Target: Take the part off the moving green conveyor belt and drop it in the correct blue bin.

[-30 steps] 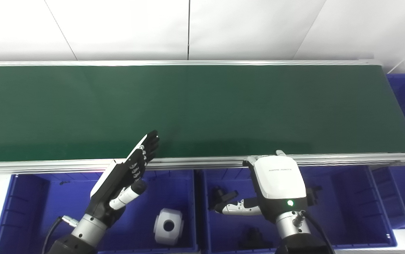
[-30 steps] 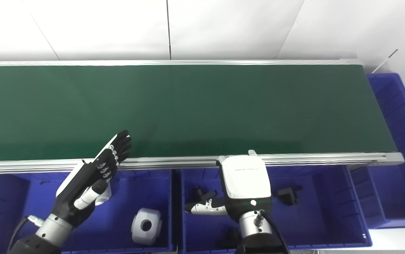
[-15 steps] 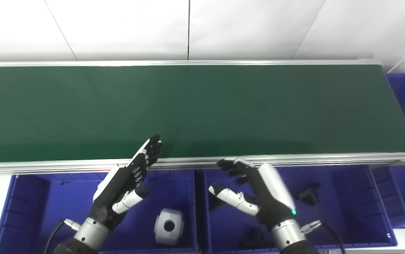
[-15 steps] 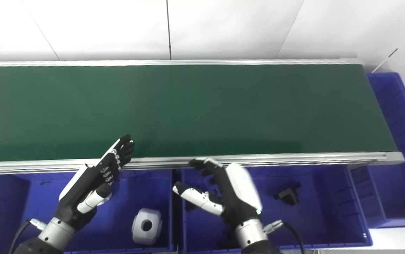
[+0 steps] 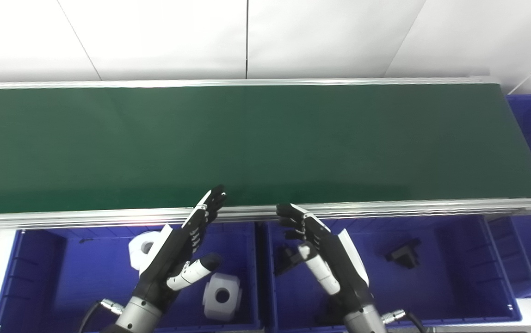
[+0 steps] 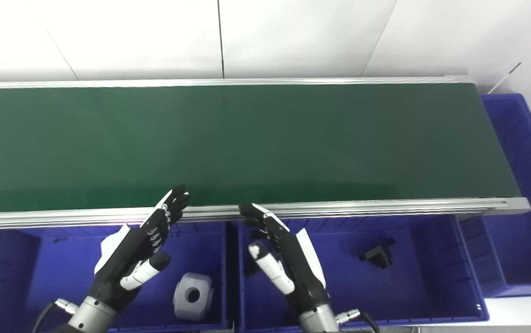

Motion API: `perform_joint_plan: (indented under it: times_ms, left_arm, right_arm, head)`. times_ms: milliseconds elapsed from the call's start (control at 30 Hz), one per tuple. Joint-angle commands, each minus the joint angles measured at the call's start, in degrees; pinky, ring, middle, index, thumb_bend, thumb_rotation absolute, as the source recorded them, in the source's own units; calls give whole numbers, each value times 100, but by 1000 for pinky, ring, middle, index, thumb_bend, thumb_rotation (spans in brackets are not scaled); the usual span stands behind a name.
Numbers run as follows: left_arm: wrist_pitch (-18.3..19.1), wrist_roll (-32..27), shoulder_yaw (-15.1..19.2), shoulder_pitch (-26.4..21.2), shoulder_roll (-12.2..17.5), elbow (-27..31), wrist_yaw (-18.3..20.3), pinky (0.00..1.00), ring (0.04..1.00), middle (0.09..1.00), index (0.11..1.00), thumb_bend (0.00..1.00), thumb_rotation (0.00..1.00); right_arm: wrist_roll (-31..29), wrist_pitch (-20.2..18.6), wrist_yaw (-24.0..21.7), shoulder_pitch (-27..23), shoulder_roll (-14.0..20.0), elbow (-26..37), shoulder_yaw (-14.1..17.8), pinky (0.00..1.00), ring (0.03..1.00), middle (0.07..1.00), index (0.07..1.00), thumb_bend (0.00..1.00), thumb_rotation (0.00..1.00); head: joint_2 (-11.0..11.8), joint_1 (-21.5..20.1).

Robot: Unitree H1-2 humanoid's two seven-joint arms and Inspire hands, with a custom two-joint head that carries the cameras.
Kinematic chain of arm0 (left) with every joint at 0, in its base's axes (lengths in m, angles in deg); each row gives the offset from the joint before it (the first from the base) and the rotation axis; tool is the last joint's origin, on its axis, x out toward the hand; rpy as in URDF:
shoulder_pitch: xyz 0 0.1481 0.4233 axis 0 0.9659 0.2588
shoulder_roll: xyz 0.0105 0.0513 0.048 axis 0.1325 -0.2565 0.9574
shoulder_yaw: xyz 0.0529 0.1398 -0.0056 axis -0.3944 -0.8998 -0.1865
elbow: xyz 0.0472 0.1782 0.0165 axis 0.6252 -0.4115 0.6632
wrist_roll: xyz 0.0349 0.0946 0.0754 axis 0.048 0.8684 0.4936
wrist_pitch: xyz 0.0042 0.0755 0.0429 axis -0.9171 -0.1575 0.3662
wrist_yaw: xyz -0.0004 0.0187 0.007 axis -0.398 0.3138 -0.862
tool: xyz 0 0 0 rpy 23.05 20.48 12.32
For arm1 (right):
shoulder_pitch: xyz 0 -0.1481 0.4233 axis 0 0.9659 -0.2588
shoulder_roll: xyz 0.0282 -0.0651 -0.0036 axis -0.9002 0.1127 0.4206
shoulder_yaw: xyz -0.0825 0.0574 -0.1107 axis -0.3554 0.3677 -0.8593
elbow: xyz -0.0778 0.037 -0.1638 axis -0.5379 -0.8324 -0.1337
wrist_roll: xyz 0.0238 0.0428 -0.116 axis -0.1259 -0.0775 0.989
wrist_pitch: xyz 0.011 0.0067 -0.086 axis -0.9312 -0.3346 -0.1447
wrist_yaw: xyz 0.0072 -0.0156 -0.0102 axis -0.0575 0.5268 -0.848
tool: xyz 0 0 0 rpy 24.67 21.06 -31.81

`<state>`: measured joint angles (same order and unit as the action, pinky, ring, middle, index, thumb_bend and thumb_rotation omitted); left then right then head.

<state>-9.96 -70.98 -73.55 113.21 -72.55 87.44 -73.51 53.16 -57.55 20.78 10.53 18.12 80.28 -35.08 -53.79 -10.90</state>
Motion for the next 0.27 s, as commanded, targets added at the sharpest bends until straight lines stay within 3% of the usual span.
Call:
perform_joint_plan:
  times_ms: [0, 233]
  left_arm:
    - [-210, 91, -76, 92, -35, 163, -54, 1000, 1000, 986, 990, 816, 794]
    - [-421, 160, -131, 202, -83, 53, -143, 1000, 1000, 984, 978, 780, 767]
  right_arm:
    - [-211, 436, 115, 0, 43, 49, -57, 778, 842, 871, 855, 762, 1000]
    - [-429, 647, 256, -28, 245, -104, -139, 815, 855, 878, 863, 781, 1000]
  head:
    - [37, 79]
    - [80, 227]
